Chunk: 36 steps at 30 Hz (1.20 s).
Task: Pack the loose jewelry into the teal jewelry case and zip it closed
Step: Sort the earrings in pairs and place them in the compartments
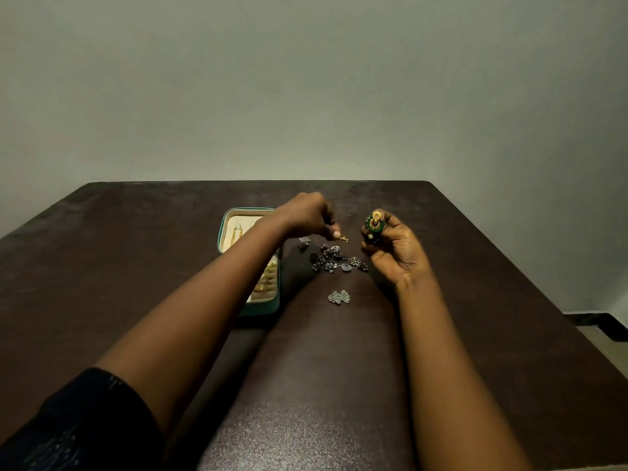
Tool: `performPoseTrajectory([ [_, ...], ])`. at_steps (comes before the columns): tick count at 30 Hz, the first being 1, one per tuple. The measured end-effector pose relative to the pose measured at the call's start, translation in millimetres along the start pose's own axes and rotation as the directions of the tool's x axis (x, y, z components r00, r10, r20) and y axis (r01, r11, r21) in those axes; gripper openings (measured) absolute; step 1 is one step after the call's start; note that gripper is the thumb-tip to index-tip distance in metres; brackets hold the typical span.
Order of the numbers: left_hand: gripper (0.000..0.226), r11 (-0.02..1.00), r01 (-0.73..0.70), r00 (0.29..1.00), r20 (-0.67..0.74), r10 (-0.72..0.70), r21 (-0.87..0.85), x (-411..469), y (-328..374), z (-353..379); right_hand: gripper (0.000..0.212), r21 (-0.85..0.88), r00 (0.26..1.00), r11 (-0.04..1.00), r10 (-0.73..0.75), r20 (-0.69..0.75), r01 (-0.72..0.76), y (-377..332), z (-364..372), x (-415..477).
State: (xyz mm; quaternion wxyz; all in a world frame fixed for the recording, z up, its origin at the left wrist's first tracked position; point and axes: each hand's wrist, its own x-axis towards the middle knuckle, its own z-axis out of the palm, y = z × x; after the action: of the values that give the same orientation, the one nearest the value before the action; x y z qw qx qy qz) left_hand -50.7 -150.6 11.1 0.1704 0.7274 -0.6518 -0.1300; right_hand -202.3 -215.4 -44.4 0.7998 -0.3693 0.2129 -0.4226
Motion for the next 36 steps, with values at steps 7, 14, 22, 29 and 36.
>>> performPoseTrajectory([
  [7,0.008,0.839,0.105,0.994,0.040,-0.099,-0.534,-14,-13,-3,0.040,-0.060,1.000,0.998,0.019,-0.011,-0.020,1,3,-1],
  [14,0.018,0.720,0.087,0.996,0.043,-0.080,-0.689,-26,-21,-1,0.037,-0.092,1.000,0.996,0.012,-0.009,-0.012,3,8,-4],
  [22,0.019,0.468,0.045,0.987,-0.034,-0.159,-0.883,-42,-21,10,0.027,-0.213,0.998,0.977,0.031,0.059,-0.018,15,27,-9],
  [29,0.020,0.222,0.042,0.983,0.000,-0.185,-0.974,-48,-25,22,0.029,-0.145,0.992,0.988,0.062,0.112,-0.046,20,39,-12],
  [36,0.022,0.141,0.021,0.980,-0.007,-0.198,-0.990,-54,-28,22,0.040,-0.160,0.990,0.985,0.080,0.121,-0.060,23,43,-14],
])
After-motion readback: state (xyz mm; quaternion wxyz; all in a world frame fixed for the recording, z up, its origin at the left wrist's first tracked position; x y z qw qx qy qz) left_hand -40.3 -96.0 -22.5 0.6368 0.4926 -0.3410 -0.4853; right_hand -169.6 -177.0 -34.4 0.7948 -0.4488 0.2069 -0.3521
